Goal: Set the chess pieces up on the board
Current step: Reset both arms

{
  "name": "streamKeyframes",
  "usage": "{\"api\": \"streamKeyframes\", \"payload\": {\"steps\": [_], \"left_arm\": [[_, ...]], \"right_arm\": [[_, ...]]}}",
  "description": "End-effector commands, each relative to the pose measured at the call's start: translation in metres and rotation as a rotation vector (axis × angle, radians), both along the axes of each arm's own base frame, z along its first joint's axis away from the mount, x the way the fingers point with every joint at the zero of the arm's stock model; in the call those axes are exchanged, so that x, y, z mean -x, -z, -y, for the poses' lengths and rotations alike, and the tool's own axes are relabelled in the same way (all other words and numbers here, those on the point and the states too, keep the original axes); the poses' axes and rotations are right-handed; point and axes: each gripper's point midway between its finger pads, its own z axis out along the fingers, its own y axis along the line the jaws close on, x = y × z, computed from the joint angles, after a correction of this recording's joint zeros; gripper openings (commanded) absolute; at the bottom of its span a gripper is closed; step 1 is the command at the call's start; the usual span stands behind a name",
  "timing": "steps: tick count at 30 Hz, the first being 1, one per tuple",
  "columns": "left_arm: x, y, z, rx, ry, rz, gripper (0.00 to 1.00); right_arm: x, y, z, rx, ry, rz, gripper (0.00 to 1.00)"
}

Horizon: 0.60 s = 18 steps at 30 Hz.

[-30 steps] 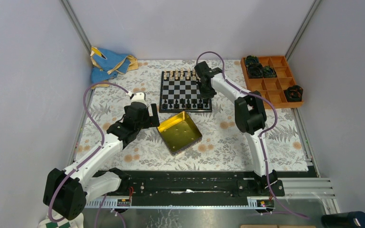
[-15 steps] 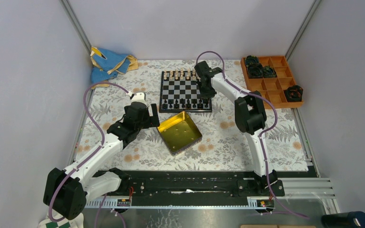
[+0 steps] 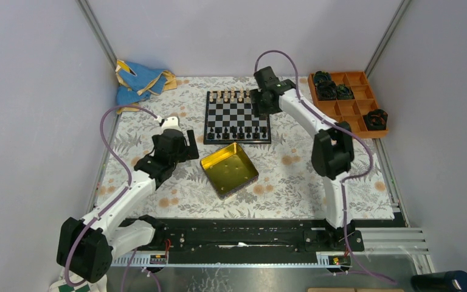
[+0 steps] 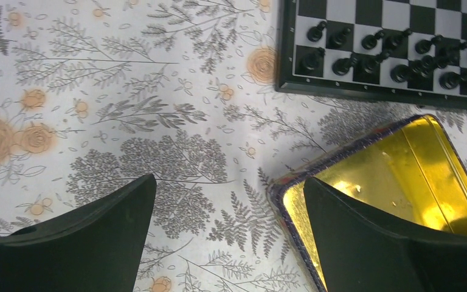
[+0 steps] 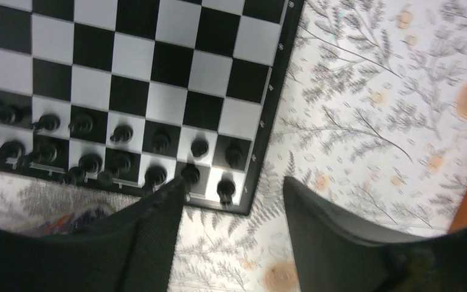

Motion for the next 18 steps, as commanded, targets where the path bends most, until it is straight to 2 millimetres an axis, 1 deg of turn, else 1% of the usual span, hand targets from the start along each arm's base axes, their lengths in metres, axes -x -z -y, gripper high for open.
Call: {"api": "streamKeyframes", "payload": {"steps": [1, 3, 5, 9, 12, 13, 14, 15, 18], "left_arm": [[-0.02, -0.028, -0.014, -0.01, -0.068, 0.102, 0.99], [-0.031, -0.037, -0.019, -0.015, -0.093, 0.134, 0.99], [-0.046, -0.05, -0.024, -0.007, -0.122, 0.171, 0.99], [-0.077, -0.066, -0.04, 0.017, -0.208, 0.222, 0.99], [-0.093, -0.074, -0.056, 0.044, -0.273, 0.278, 0.99], [-0.097, -0.075, -0.062, 0.04, -0.286, 0.295, 0.99], [-0.101, -0.075, -0.068, 0.035, -0.307, 0.307, 0.99], [-0.104, -0.073, -0.073, 0.036, -0.325, 0.314, 0.99], [-0.111, -0.065, -0.086, 0.031, -0.349, 0.328, 0.99]], "right_arm": [[0.006, -0.093, 0.021, -0.077, 0.058, 0.248, 0.73], [0.016, -0.103, 0.033, -0.069, 0.081, 0.302, 0.81], [0.025, -0.11, 0.046, -0.064, 0.104, 0.351, 0.87], [0.048, -0.11, 0.07, -0.034, 0.146, 0.389, 0.91], [0.063, -0.11, 0.085, -0.016, 0.173, 0.41, 0.92], [0.068, -0.107, 0.09, -0.007, 0.182, 0.412, 0.92], [0.071, -0.109, 0.094, -0.005, 0.192, 0.421, 0.92], [0.075, -0.107, 0.099, 0.004, 0.2, 0.423, 0.93], [0.085, -0.111, 0.112, 0.025, 0.23, 0.451, 0.96]]}}
